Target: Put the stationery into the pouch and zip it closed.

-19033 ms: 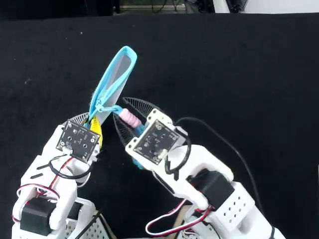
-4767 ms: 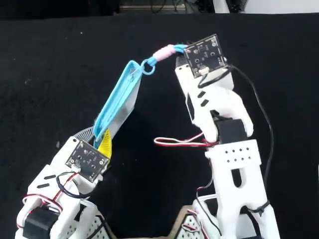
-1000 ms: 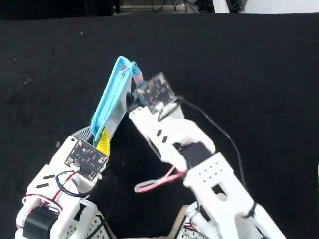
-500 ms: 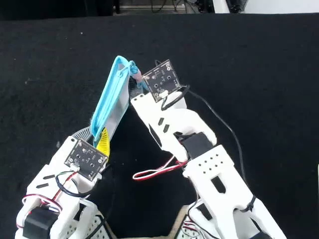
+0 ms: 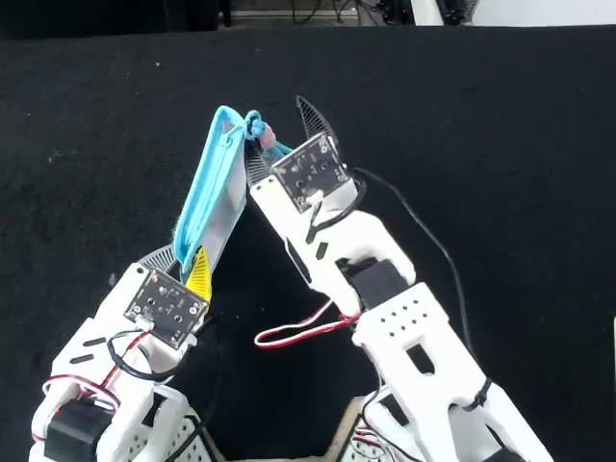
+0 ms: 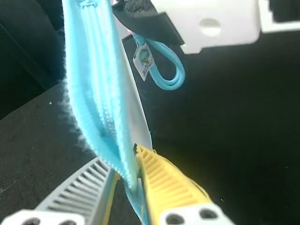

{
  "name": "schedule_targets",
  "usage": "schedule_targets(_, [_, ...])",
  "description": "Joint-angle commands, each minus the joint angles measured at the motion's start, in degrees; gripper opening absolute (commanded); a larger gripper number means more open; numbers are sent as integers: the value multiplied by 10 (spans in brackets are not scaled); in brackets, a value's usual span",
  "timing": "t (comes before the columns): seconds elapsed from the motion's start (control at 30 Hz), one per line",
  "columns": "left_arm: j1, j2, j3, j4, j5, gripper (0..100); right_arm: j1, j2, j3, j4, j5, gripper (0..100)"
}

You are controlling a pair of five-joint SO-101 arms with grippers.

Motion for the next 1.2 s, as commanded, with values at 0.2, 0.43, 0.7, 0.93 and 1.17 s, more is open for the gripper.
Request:
schedule_targets(0.2, [0, 1, -30, 2, -5, 29, 13, -6, 10, -31, 7, 69])
schedule_targets(0.43, [0, 1, -29, 2, -5, 29, 45, -7, -8, -30, 5, 12])
schedule_targets(0.7, [0, 1, -29, 2, -5, 29, 153, -4, -45, -27, -63, 11])
schedule_targets(0.93, [0, 1, -29, 2, -5, 29, 191, 1, -59, -27, -63, 11])
schedule_targets(1.17, [0, 1, -29, 3, -5, 29, 219, 114, -138, -27, -63, 11])
